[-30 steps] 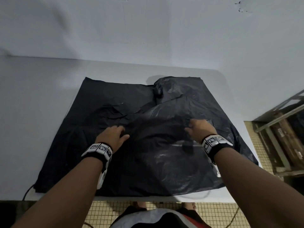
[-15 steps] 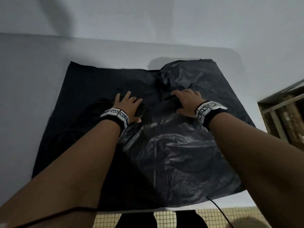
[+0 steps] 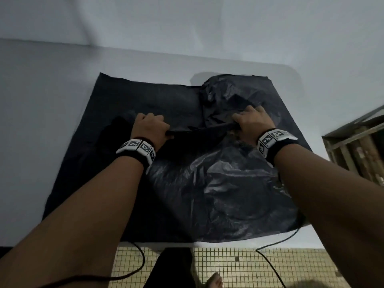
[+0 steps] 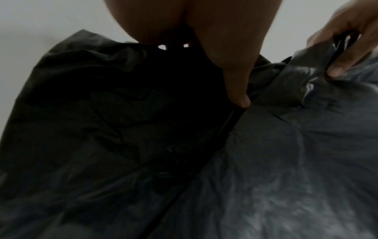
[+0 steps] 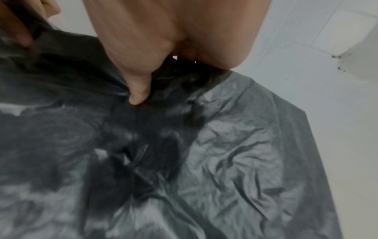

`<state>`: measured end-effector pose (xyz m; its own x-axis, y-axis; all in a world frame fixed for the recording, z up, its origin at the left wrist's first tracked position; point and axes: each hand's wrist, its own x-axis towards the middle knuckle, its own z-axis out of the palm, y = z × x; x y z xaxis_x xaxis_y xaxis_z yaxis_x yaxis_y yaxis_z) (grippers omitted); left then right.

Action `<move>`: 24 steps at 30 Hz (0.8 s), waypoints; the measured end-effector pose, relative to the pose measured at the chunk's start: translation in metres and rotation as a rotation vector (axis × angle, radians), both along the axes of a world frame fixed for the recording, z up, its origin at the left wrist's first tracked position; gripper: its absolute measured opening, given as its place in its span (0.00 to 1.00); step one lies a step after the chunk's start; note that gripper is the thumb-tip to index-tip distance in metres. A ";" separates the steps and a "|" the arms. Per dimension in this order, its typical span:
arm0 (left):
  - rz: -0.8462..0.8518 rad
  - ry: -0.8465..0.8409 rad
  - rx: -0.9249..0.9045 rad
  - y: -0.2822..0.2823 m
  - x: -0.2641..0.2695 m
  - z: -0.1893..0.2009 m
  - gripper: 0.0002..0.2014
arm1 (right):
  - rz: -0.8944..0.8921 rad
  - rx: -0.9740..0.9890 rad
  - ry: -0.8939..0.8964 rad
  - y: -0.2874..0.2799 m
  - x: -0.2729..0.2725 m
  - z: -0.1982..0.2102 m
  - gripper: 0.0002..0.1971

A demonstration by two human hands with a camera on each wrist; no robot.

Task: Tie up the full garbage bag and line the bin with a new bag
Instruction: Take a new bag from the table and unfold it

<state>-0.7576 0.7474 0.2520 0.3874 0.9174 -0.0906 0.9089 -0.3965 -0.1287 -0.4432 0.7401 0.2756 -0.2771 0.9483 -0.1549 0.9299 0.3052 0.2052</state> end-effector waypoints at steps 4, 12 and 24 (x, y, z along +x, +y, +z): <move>0.076 -0.138 0.121 -0.049 -0.002 0.026 0.16 | -0.013 0.083 0.039 -0.048 0.013 0.023 0.08; 0.083 -0.224 0.117 -0.172 -0.011 0.043 0.22 | 0.023 0.140 0.126 -0.176 0.028 0.044 0.14; 0.205 -0.034 -0.338 -0.288 -0.010 -0.004 0.27 | -0.065 -0.121 0.265 -0.296 0.034 -0.001 0.26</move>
<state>-0.7675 0.4594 0.2483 0.2069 0.8970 -0.3906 0.9753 -0.2208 0.0096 -0.4095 0.4443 0.2744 -0.2625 0.9444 -0.1980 0.9645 0.2511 -0.0813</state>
